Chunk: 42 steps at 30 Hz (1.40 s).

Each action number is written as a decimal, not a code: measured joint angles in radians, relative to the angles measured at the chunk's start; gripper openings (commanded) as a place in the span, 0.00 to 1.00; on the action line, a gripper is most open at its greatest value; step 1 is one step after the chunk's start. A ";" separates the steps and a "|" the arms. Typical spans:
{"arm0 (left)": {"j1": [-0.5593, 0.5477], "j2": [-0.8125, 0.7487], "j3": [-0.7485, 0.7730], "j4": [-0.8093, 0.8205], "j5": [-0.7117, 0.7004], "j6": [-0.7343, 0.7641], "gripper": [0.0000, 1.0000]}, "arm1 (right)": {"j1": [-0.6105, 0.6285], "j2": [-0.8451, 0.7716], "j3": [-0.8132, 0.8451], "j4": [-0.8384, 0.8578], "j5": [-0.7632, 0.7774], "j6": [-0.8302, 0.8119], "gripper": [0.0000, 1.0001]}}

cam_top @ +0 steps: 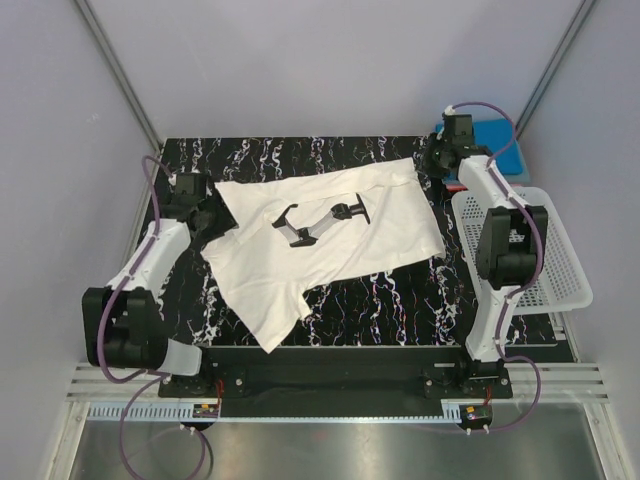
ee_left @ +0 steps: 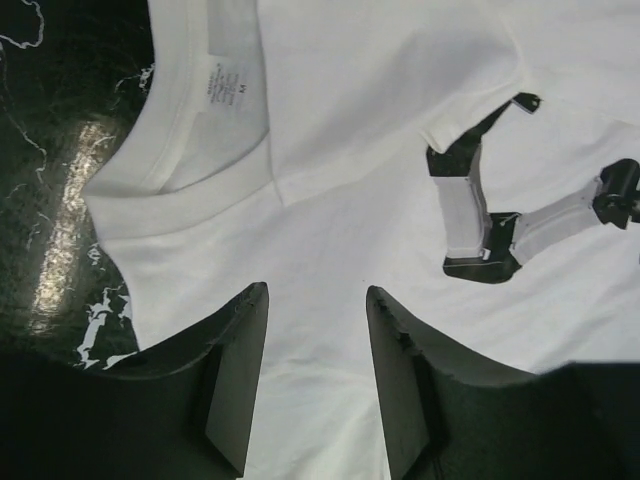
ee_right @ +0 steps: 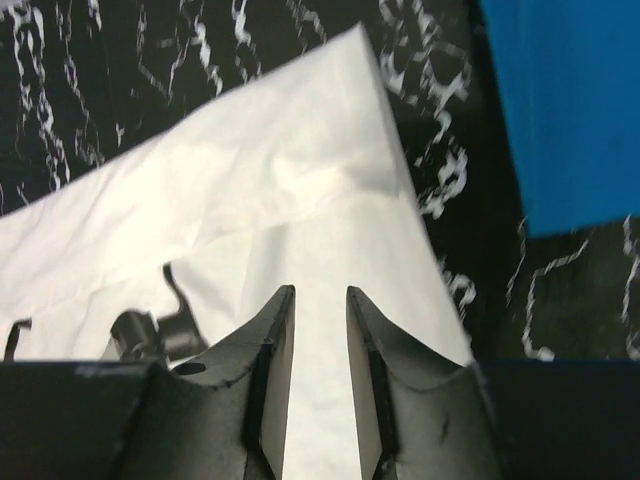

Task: Fold and stack the t-shirts
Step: Flatten the tshirt out

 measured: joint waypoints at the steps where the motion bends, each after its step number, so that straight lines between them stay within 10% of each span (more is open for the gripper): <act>1: -0.007 -0.021 -0.022 0.019 0.014 -0.008 0.48 | 0.027 -0.028 -0.011 -0.040 0.026 0.014 0.32; 13: -0.096 0.154 -0.185 0.049 0.042 -0.093 0.50 | 0.176 -0.212 -0.308 -0.278 0.169 0.081 0.32; 29: 0.109 0.499 0.293 -0.135 -0.132 0.048 0.56 | 0.187 -0.463 -0.511 -0.377 0.269 0.147 0.38; 42: -0.068 0.172 -0.050 -0.033 -0.024 0.029 0.53 | 0.187 -0.426 -0.532 -0.370 0.268 0.184 0.39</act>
